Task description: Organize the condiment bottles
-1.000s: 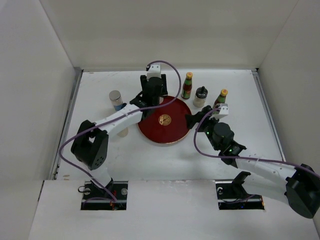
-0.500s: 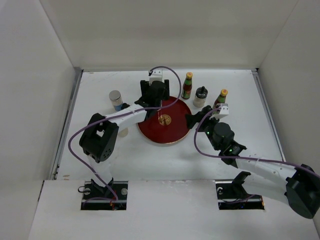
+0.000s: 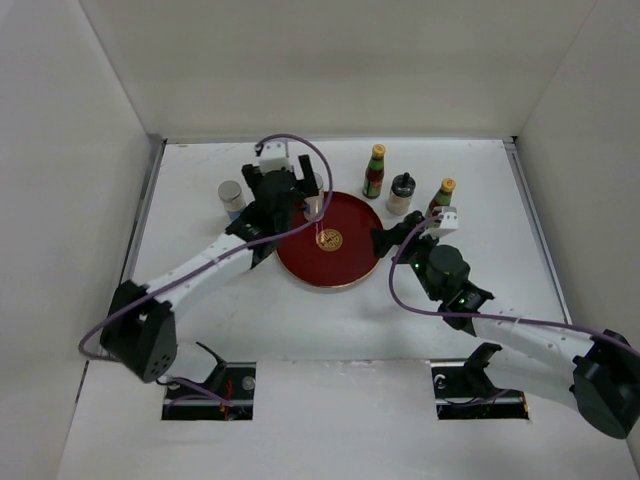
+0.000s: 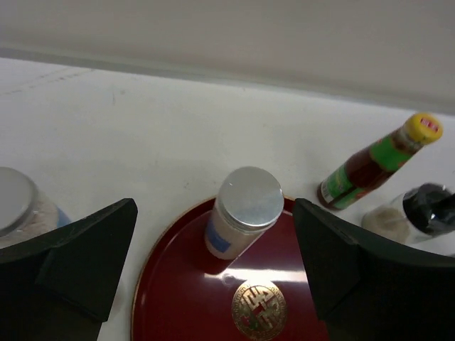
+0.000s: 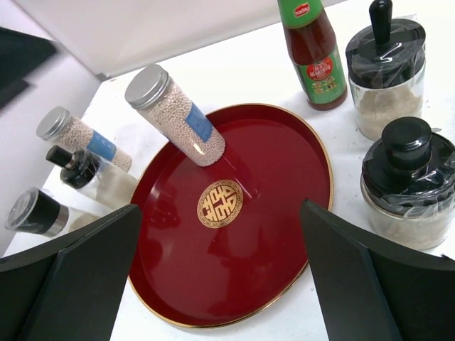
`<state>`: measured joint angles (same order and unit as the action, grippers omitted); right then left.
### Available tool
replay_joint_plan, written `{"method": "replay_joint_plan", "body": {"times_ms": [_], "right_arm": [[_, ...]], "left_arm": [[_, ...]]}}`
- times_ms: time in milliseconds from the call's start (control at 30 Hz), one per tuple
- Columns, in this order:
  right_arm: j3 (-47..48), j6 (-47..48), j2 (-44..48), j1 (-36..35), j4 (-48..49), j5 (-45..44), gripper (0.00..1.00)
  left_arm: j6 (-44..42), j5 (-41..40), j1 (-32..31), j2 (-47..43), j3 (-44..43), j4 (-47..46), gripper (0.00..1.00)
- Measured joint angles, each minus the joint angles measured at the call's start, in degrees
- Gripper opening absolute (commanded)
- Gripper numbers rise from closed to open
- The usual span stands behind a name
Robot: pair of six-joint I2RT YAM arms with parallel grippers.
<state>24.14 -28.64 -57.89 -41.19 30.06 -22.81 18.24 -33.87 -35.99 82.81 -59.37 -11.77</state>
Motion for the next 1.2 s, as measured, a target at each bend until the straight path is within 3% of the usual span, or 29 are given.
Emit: {"method": "replay_joint_plan", "body": {"times_ms": [133, 233, 367, 700, 867, 1100, 1200], "right_arm": [[0.0, -0.2, 0.0, 0.0, 0.0, 0.4, 1.00], [0.0, -0.3, -0.3, 0.0, 0.1, 1.0, 1.00], [0.0, -0.5, -1.9, 0.0, 0.0, 1.9, 1.00], [0.2, -0.6, -5.8, 0.0, -0.1, 3.8, 1.00], [0.3, -0.6, -5.9, 0.0, -0.1, 4.2, 1.00], [0.7, -0.6, -6.4, 0.0, -0.1, 4.7, 1.00], [0.7, -0.6, -6.4, 0.0, -0.1, 4.7, 1.00]], "left_arm": [[3.2, -1.4, 5.1, -8.9, 2.7, 3.5, 0.91], [5.7, -1.7, 11.1, -9.6, 2.8, 7.0, 0.91], [8.1, -1.5, 16.9, -5.4, 3.3, 10.7, 0.91], [9.0, -0.6, 20.3, 5.7, 2.7, 12.1, 0.88], [9.0, -0.6, 22.1, 9.3, 1.3, 11.6, 0.78], [8.0, -1.3, 22.1, 9.7, 0.0, 10.6, 0.46], [7.3, -1.6, 21.8, 9.8, 0.0, 10.6, 0.40]]}}
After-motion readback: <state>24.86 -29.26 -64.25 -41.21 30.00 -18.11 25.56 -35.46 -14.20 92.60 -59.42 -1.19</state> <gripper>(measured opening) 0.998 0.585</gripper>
